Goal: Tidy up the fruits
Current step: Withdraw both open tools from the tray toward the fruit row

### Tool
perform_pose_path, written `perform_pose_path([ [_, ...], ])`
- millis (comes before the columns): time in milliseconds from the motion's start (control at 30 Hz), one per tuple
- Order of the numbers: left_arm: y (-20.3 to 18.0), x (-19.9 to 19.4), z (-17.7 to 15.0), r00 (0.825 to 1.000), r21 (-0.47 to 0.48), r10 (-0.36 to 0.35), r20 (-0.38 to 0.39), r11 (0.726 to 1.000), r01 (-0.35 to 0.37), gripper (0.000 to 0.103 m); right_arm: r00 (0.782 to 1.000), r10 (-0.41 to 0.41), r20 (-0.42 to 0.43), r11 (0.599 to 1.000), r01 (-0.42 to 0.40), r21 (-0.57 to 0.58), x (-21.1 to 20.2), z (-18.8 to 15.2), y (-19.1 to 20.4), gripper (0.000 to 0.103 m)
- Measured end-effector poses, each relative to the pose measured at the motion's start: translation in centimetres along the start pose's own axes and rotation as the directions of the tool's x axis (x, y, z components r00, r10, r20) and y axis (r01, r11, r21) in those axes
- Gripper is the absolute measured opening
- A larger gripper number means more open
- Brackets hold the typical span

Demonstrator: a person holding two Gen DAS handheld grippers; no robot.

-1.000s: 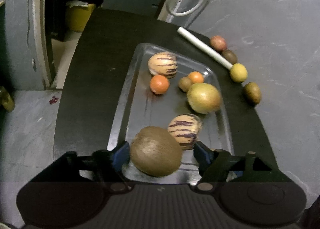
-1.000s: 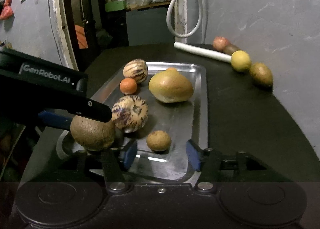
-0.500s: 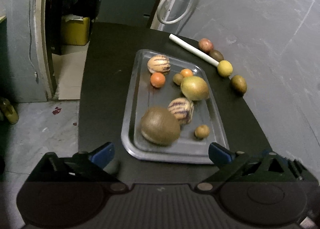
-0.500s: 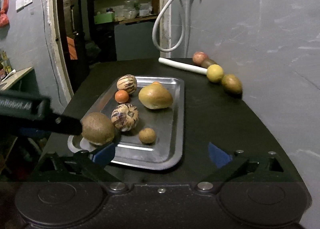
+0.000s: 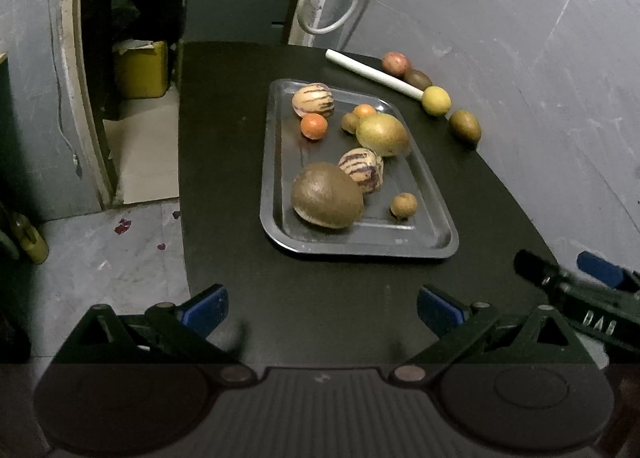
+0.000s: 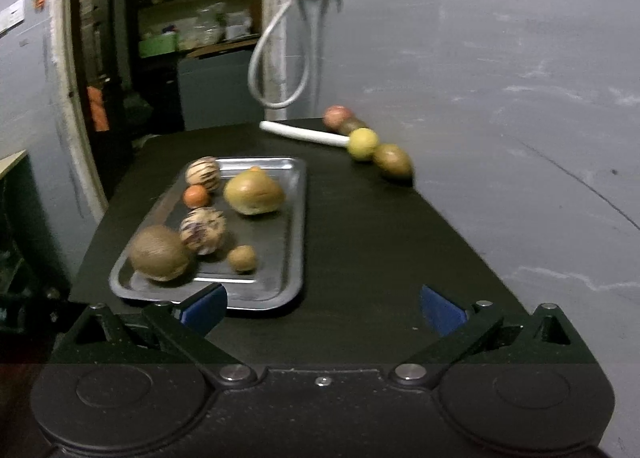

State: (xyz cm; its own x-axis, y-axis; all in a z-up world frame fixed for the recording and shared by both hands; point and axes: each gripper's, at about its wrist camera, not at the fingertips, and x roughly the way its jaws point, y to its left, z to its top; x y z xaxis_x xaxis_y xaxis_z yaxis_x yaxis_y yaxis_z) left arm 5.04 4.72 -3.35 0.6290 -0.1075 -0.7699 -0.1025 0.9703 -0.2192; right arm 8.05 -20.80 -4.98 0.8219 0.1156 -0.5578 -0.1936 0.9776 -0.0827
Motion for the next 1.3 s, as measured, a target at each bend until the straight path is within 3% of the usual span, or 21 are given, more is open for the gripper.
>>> perform_pose_path([
  [300, -0.7, 0.5, 0.5, 1.0, 0.039, -0.009, -0.024, 0.999, 0.01, 0.102, 0.996, -0.09, -0.016, 0.994, 0.091, 0.055, 0.6, 0.3, -1.8, 0.102],
  [700, -4.5, 3.7, 3.6, 0.997, 0.134, -0.064, -0.05, 0.989, 0.07, 0.102, 0.987, -0.163, -0.007, 0.983, 0.163, 0.078, 2.5, 1.0, -3.6, 0.102],
  [1000, -7.6, 7.9, 8.1, 0.993, 0.184, -0.094, -0.071, 0.977, 0.106, 0.102, 0.98, -0.198, -0.016, 0.972, 0.198, 0.13, 6.0, 1.8, -6.0, 0.102],
  [1300, -10.2, 13.4, 14.3, 0.993, 0.194, -0.086, -0.084, 0.976, 0.101, 0.102, 0.987, -0.151, -0.049, 0.966, 0.158, 0.204, 12.4, 4.3, -7.5, 0.102],
])
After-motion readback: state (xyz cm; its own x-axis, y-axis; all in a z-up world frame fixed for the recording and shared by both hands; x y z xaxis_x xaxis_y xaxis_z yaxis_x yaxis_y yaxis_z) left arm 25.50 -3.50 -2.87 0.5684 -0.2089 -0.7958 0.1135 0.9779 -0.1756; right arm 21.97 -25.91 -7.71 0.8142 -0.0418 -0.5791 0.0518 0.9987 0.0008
